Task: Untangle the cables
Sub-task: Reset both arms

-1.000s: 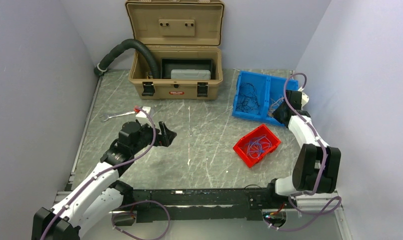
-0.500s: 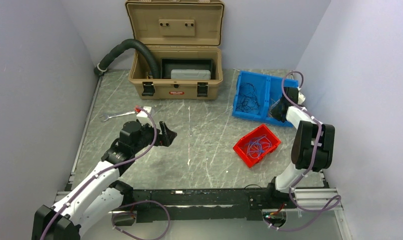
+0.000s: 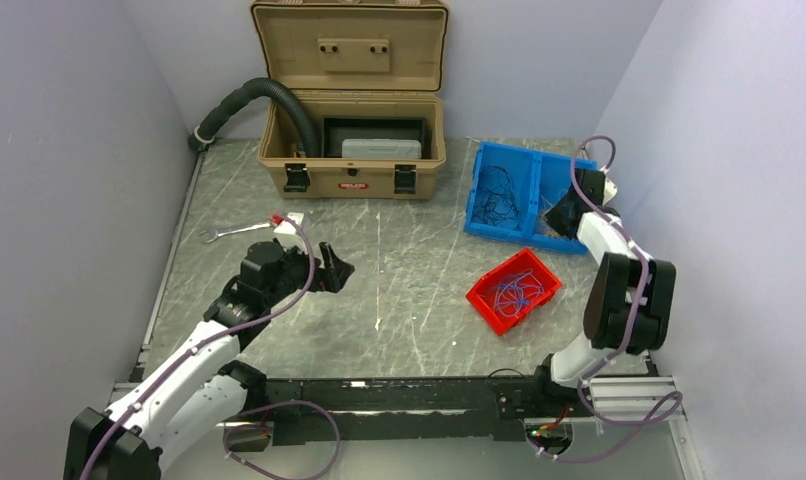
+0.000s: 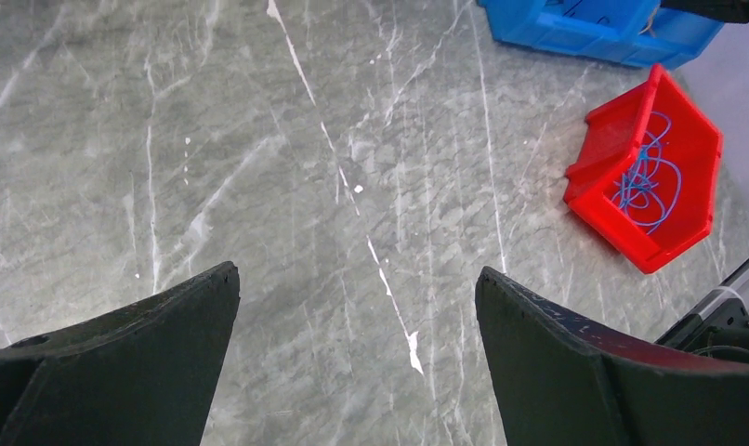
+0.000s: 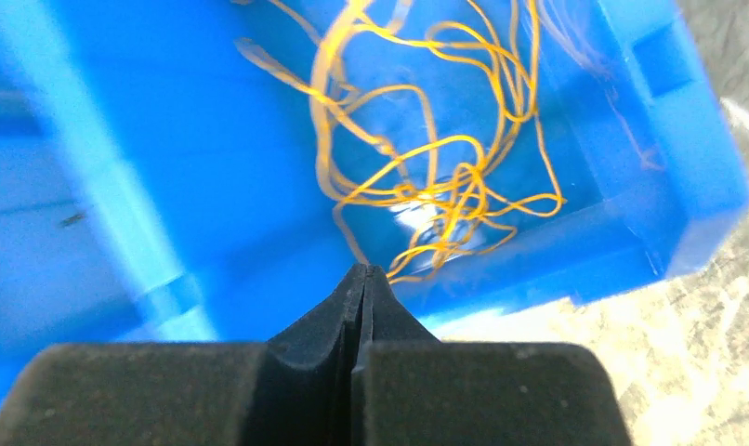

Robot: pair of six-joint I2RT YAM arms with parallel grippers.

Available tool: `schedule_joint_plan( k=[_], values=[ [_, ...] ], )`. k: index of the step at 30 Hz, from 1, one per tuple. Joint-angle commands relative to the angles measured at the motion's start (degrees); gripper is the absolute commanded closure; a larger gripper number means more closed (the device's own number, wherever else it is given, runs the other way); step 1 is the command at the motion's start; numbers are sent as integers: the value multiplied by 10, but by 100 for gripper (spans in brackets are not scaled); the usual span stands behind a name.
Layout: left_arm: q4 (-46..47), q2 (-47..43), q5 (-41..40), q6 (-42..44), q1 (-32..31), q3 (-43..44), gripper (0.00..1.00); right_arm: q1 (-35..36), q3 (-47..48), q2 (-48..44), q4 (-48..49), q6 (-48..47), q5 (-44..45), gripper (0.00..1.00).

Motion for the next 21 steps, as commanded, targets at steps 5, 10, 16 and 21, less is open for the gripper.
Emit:
schedule_joint_plan(
  k=[5, 10, 16, 21],
  values=[
    [21, -83, -54, 16, -2, 1, 1, -3, -83, -266, 133, -57, -153, 67],
    [-19, -118, -104, 36, -2, 0, 1, 0, -138, -371, 147, -75, -198, 13],
    [7, -116, -168, 105, -2, -26, 1, 1, -266, -506, 246, -70, -121, 0],
    [73, -101, -189, 126, -2, -52, 1, 2, -360, -577, 324, -115, -133, 0]
  ],
)
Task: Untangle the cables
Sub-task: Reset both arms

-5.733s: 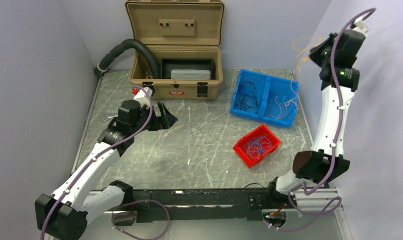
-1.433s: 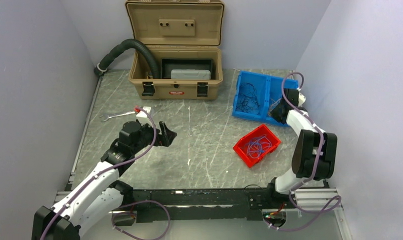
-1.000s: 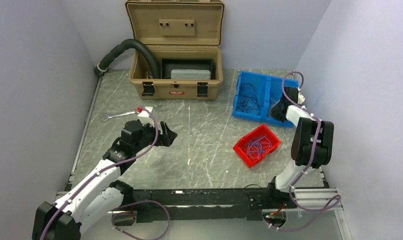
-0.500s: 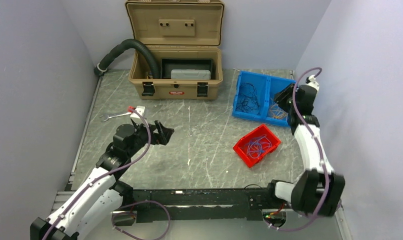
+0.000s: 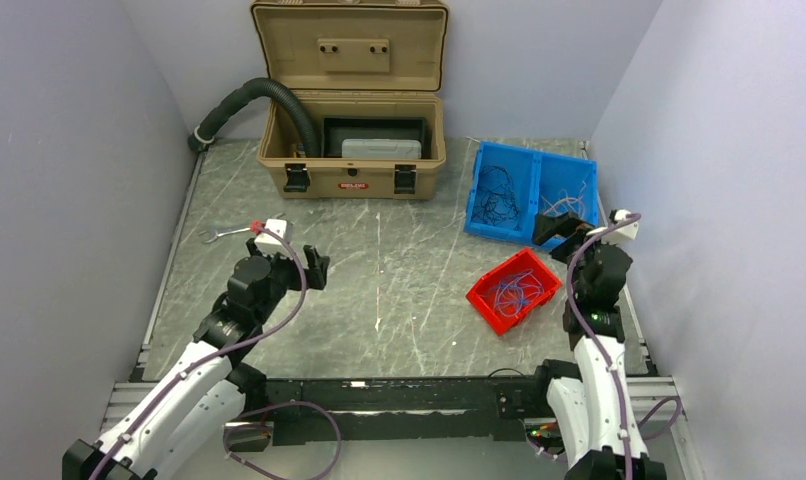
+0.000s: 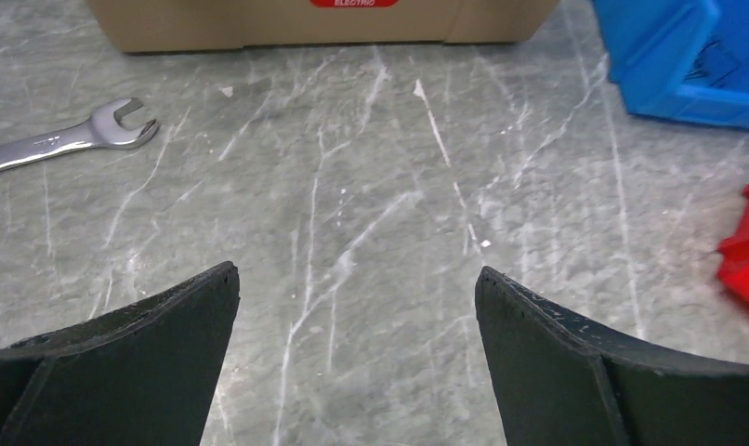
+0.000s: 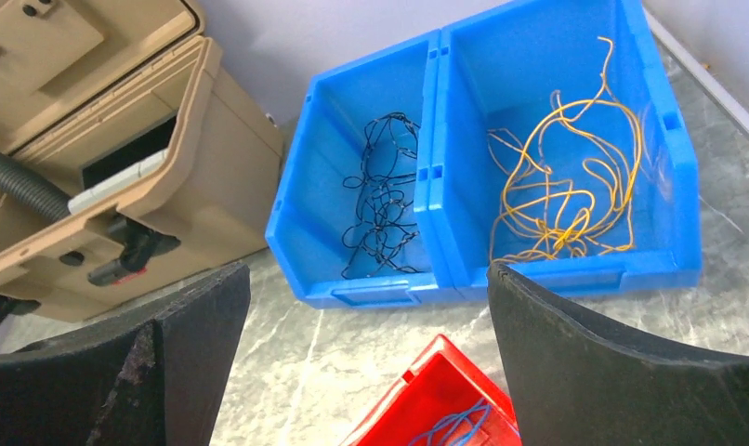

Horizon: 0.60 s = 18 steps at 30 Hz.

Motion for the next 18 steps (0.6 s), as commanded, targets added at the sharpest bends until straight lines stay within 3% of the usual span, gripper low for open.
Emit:
schedule_joint_plan(
  k=[1, 7, 18],
  values=[
    [99, 4, -32, 42, -2, -29, 1, 3, -42, -36, 100, -50, -14, 0],
    [121, -3, -57, 86, -2, -48, 0, 3, -107, -70, 133, -57, 32, 0],
    [167, -7, -210, 72, -2, -95, 1, 3, -169, -35, 215, -76, 100, 1]
  ],
)
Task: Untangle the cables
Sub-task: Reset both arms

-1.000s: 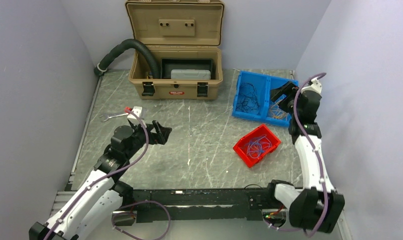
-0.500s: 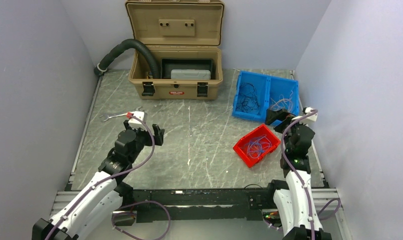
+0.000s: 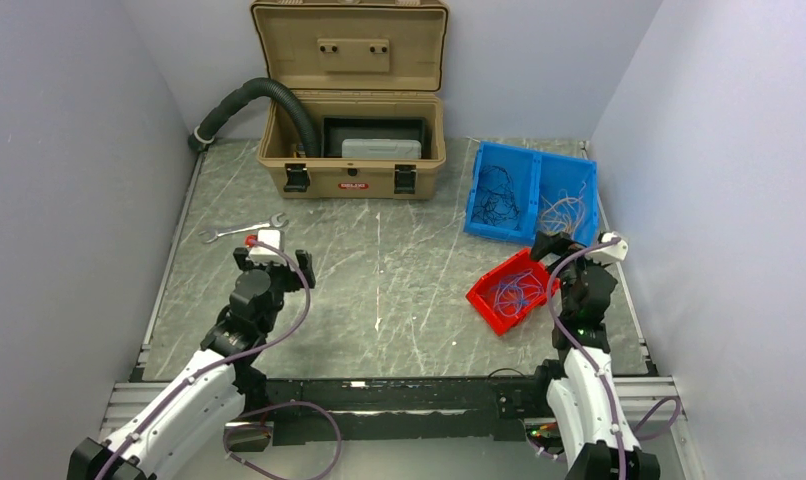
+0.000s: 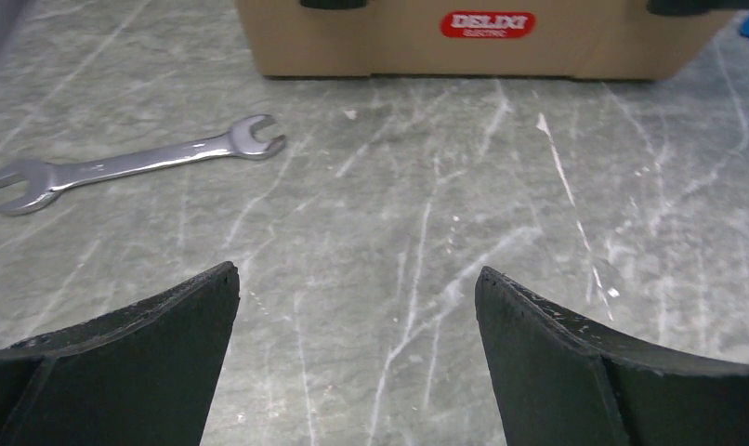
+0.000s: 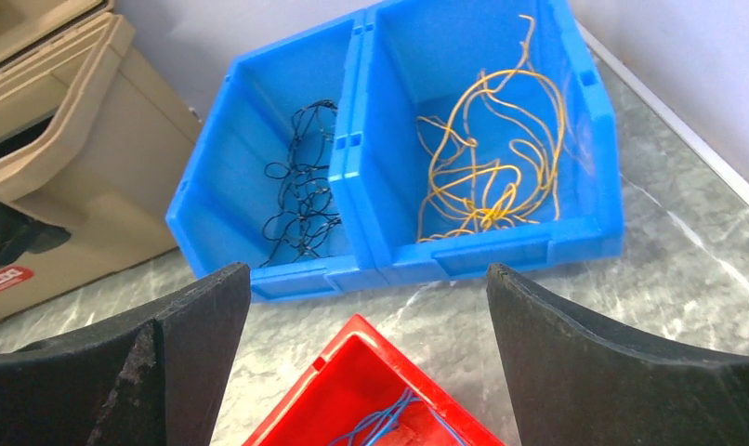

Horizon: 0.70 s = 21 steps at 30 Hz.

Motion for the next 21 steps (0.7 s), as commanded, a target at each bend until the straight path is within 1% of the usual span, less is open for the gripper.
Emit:
schedule_joint_plan(
  k=[1, 4, 6, 7, 11, 14, 17, 21],
  values=[
    [54, 13, -93, -1, -2, -2, 1, 1, -39, -1, 110, -28, 50, 2],
    [74, 41, -108, 10, -2, -1, 1, 1, -73, 27, 211, -64, 34, 0],
    [89, 76, -131, 17, -1, 3, 1, 1, -88, 70, 282, -87, 34, 0],
    [96, 92, -143, 20, -1, 8, 1, 1, -86, 91, 298, -89, 41, 0],
    [62, 129, -163, 5, -1, 39, 1, 1, -58, 135, 293, -103, 31, 0],
    [75, 121, -157, 3, -1, 30, 1, 1, -59, 137, 301, -107, 31, 0],
    [92, 107, -145, 6, -1, 17, 1, 1, -52, 133, 286, -111, 32, 0],
    [101, 107, -132, 12, -1, 15, 1, 1, -55, 132, 292, -111, 34, 0]
  ],
)
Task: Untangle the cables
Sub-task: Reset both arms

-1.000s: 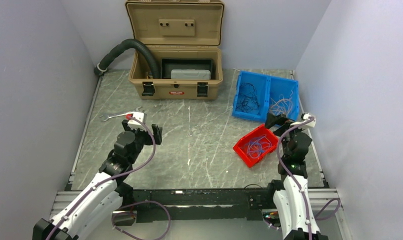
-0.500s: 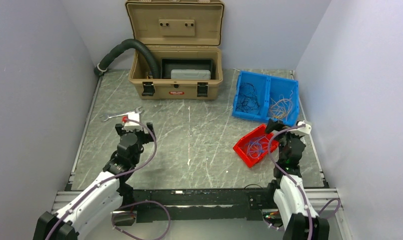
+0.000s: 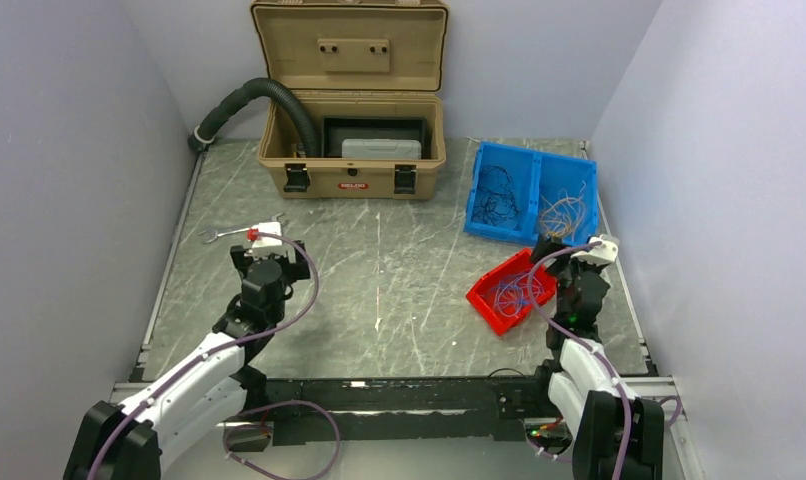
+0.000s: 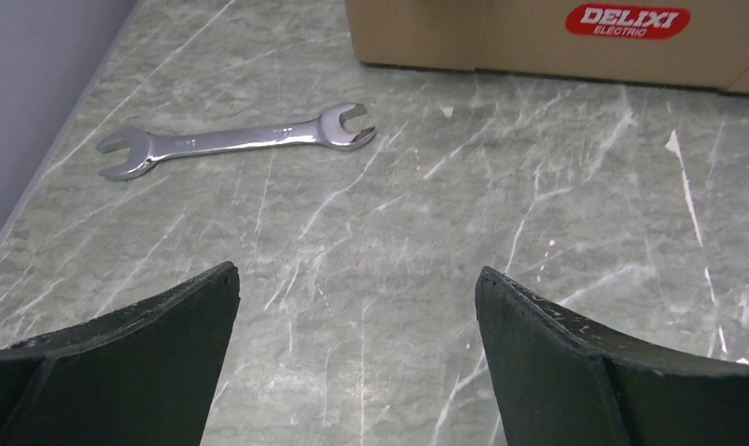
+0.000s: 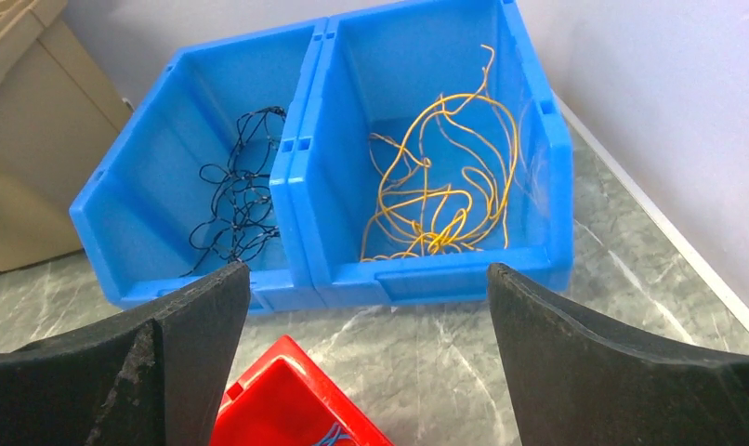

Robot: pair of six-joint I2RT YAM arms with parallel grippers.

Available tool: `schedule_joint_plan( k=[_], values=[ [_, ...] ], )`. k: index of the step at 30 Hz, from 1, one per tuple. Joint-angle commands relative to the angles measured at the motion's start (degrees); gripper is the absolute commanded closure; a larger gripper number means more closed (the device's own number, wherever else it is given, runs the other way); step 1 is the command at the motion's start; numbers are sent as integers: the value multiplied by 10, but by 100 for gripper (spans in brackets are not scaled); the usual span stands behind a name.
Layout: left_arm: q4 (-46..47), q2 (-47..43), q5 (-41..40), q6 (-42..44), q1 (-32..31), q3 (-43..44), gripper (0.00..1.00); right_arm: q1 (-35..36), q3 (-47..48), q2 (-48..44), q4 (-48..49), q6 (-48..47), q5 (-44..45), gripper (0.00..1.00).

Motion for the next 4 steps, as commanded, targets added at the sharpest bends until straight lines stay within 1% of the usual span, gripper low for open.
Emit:
schedule_joint_plan(
  k=[1, 4],
  values=[
    [37, -5, 6, 3, 0, 6, 1, 1, 19, -5, 41, -12, 6, 0],
    [32, -8, -16, -9, 0, 5, 1, 1, 18, -5, 41, -11, 7, 0]
  ],
)
